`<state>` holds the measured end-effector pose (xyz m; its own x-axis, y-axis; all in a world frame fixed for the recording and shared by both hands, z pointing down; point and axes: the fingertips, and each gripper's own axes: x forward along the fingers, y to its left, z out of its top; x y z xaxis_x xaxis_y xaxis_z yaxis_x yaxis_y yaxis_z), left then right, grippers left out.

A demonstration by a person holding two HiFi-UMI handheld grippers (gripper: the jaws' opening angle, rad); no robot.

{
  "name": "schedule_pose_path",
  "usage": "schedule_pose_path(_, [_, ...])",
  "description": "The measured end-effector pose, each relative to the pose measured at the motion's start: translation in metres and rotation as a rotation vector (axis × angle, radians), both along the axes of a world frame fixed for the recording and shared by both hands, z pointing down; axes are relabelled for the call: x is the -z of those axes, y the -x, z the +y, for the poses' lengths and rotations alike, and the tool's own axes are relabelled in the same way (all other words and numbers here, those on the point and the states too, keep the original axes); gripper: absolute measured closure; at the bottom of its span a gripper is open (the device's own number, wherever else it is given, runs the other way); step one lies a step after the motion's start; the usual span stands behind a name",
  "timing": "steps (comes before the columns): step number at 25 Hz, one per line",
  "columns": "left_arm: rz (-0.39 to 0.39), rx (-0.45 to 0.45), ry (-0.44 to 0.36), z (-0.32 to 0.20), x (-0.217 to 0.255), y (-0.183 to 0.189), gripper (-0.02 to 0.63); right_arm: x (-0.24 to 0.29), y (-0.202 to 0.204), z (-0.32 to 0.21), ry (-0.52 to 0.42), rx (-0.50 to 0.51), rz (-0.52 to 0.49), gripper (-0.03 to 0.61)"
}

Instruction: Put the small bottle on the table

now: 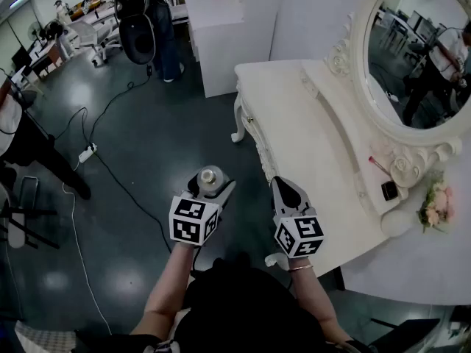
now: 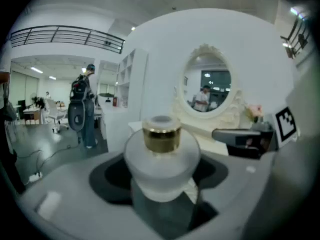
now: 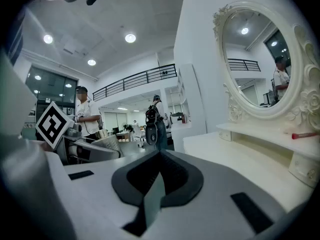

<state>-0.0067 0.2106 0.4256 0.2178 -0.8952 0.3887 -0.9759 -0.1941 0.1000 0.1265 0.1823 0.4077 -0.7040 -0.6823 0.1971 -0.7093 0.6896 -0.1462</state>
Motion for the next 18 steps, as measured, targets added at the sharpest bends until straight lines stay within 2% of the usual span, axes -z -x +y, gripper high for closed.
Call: schedule_pose_path(18, [-0.021, 0.038, 0.011, 0.0021, -0.0038, -0.0066, 0.276, -0.0045, -0.0016, 0.0017, 0.026, 0.041, -0.042, 0.574])
